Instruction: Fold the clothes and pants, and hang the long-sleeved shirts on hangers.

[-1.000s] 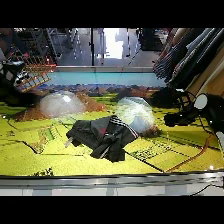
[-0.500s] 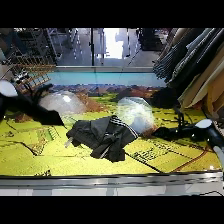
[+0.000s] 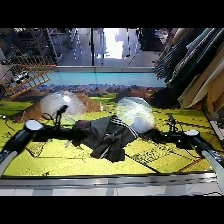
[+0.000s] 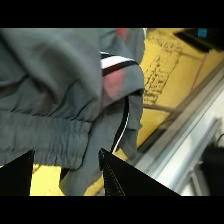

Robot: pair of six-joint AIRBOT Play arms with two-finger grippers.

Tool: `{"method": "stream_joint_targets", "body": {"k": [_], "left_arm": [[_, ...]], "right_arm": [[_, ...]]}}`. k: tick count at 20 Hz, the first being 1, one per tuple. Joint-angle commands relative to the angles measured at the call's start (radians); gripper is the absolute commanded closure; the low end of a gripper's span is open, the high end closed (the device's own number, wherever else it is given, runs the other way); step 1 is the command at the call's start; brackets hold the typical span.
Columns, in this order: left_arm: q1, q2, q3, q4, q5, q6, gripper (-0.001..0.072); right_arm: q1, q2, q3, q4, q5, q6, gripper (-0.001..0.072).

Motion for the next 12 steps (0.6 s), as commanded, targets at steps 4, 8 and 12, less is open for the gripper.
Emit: {"method": "stream_joint_targets", "body": {"k": [4, 8, 12], "left_arm": [[-0.286, -0.061, 0.077, 0.323, 0.259, -0.097, 0.0071], [-0.333, -0.162, 0.199, 0.510, 0.252, -0.229, -0.0008], [-0.334, -0.228, 0.249, 0.519, 0.228, -0.284, 0.0024]], "right_arm": [[0.051, -0.120, 0.034, 0.039, -0.027, -0.005, 0.0253], [0.064, -0.159, 0.068, 0.033, -0.038, -0.007, 0.0195], [0.066, -0.180, 0.074, 0.038, -0.043, -0.016, 0.0201]]}}
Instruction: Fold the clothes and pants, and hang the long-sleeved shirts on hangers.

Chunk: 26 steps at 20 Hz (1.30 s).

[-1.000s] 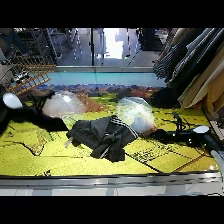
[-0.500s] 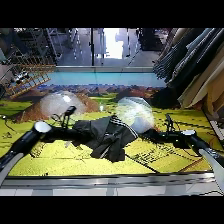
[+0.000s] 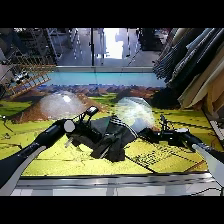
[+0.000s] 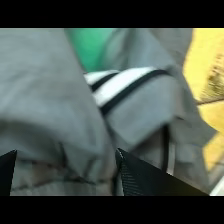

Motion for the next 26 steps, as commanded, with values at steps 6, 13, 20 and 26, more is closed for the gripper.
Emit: {"method": "stream_joint_targets", "body": {"k": [6, 13, 20, 26], "left_arm": [[-0.009, -0.056, 0.038, 0.212, -0.001, -0.267, 0.0227], [0.009, 0.023, 0.047, 0.210, -0.073, -0.224, 0.0695], [0.042, 0.068, 0.053, 0.184, -0.309, -0.137, 0.0063], [-0.065, -0.057, 0.053, 0.150, -0.243, -0.138, 0.0066]], "right_arm": [[0.116, -0.086, 0.064, -0.008, -0.065, -0.014, 0.0249], [0.181, -0.063, 0.193, -0.159, -0.051, 0.124, 0.0703], [0.190, 0.025, 0.208, -0.251, -0.043, 0.216, 0.0631], [0.195, 0.024, 0.208, -0.278, -0.027, 0.238, 0.0447]]}}
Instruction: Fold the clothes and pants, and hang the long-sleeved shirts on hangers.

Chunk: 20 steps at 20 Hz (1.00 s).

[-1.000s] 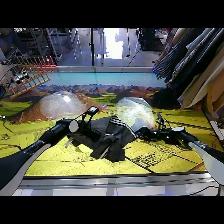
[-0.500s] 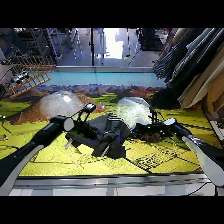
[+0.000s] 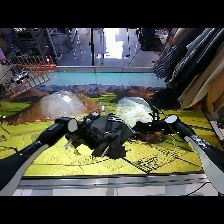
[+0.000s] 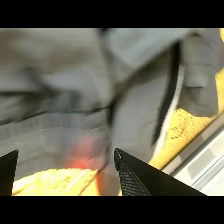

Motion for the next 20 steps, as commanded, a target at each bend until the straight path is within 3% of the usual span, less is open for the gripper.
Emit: {"method": "stream_joint_targets", "body": {"k": [1, 5, 6, 7, 9, 10, 12, 17, 19, 20], "left_arm": [[-0.047, -0.044, 0.001, -0.013, 0.043, 0.003, 0.0065], [-0.044, -0.053, 0.002, 0.009, 0.096, -0.064, 0.0092], [-0.041, -0.056, 0.002, 0.043, 0.100, -0.102, 0.0185], [-0.036, -0.056, 0.002, 0.079, 0.100, -0.135, 0.0276], [-0.025, -0.053, 0.002, 0.094, 0.100, -0.143, 0.0397], [-0.021, -0.053, 0.002, 0.094, 0.100, -0.143, 0.0490], [-0.019, -0.053, 0.002, 0.094, 0.108, -0.142, 0.0572], [-0.020, -0.032, 0.004, 0.090, 0.111, -0.142, 0.0590], [-0.019, -0.003, 0.004, 0.091, 0.112, -0.142, 0.0521], [-0.016, 0.011, 0.004, 0.090, 0.111, -0.143, 0.0433]], "right_arm": [[0.001, 0.002, 0.002, -0.032, 0.005, 0.014, 0.0446], [0.001, 0.002, 0.002, -0.121, -0.002, 0.014, 0.0426], [0.001, 0.002, 0.002, -0.146, -0.005, 0.014, 0.0404], [0.001, 0.002, 0.002, -0.163, -0.013, 0.014, 0.0329], [0.001, 0.000, 0.002, -0.167, -0.032, 0.014, 0.0213], [0.002, -0.005, 0.002, -0.158, -0.035, 0.014, 0.0202], [0.002, -0.031, 0.002, -0.116, -0.034, 0.006, 0.0197], [0.019, -0.079, 0.017, -0.041, -0.027, -0.057, 0.0173], [0.039, -0.088, 0.033, -0.041, -0.035, -0.064, 0.0169], [0.046, -0.094, 0.044, -0.041, -0.034, -0.063, 0.0169]]}}
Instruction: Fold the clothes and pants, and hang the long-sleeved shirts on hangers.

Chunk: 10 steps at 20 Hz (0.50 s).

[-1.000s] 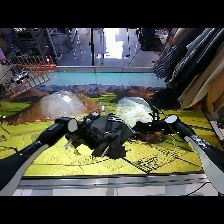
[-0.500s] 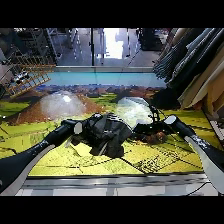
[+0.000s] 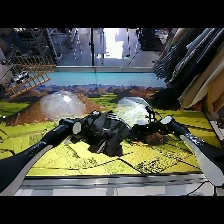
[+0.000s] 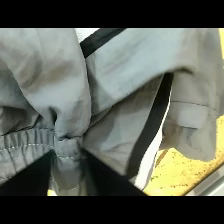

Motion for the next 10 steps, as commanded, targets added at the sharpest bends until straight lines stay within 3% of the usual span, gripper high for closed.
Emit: {"method": "stream_joint_targets", "body": {"k": [1, 10], "left_arm": [[0.003, 0.041, 0.001, 0.002, 0.002, -0.003, 0.0404], [0.004, -0.012, 0.001, -0.012, 0.044, -0.003, 0.0405]], "right_arm": [[0.021, -0.020, 0.027, 0.016, -0.006, -0.016, 0.0169], [0.025, -0.051, 0.030, 0.026, -0.016, -0.008, 0.0172]]}}
